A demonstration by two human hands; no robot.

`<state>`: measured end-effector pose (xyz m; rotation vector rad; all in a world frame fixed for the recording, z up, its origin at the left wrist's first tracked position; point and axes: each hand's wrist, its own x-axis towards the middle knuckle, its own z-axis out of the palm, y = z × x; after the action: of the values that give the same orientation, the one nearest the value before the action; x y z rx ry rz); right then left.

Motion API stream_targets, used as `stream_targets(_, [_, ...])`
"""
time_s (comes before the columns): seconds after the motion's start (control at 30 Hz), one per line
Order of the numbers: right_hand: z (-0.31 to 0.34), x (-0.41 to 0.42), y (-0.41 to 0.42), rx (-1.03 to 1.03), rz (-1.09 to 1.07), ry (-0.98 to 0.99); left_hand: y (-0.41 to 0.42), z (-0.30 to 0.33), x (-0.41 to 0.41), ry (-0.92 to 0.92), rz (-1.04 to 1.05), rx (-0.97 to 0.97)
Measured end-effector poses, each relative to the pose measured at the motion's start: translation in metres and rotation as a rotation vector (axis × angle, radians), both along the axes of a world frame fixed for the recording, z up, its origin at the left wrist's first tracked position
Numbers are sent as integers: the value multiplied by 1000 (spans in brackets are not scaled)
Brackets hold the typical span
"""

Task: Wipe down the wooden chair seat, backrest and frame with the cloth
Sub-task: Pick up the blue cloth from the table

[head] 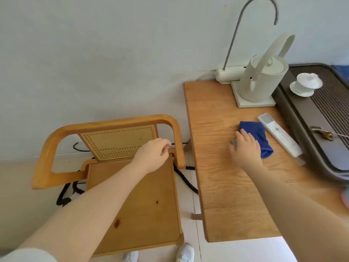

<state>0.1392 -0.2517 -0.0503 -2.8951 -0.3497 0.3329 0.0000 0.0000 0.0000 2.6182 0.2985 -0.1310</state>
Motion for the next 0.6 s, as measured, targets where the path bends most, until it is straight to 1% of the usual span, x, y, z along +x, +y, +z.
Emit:
stream_targets(0.03, [-3,3,-7,-9,-43,8,-8,-2,3,45,-37,12])
stream_targets(0.07, [-6,5,-14,-25,-58,0,-14,-5,6,52,-56,5])
stream_targets(0.13, [-18,7,-23,-73,-39,-31,-25,-12,7,74,-64,-12])
stream_targets(0.2, [-26,7,-23,-58,-47,-98,-30,-18,7,71,-39,-52])
stream_targets(0.27, [-27,9,-20,-26,-105,-161,-32,-23,5,56,-31,-67])
stream_targets(0.33, [-26,15,-17,-40,-127,-211,-34,-27,-2,57,-22,-83])
stream_targets(0.43, [-20,16,-2,-25,-117,-219,-32,-30,-12,74,-1,-99])
stream_targets(0.5, [-14,4,12,72,-108,-170,-30,-32,-19,88,43,-148])
stream_targets(0.6, [-6,-34,39,377,-18,-55,-29,-33,-29,95,151,-285])
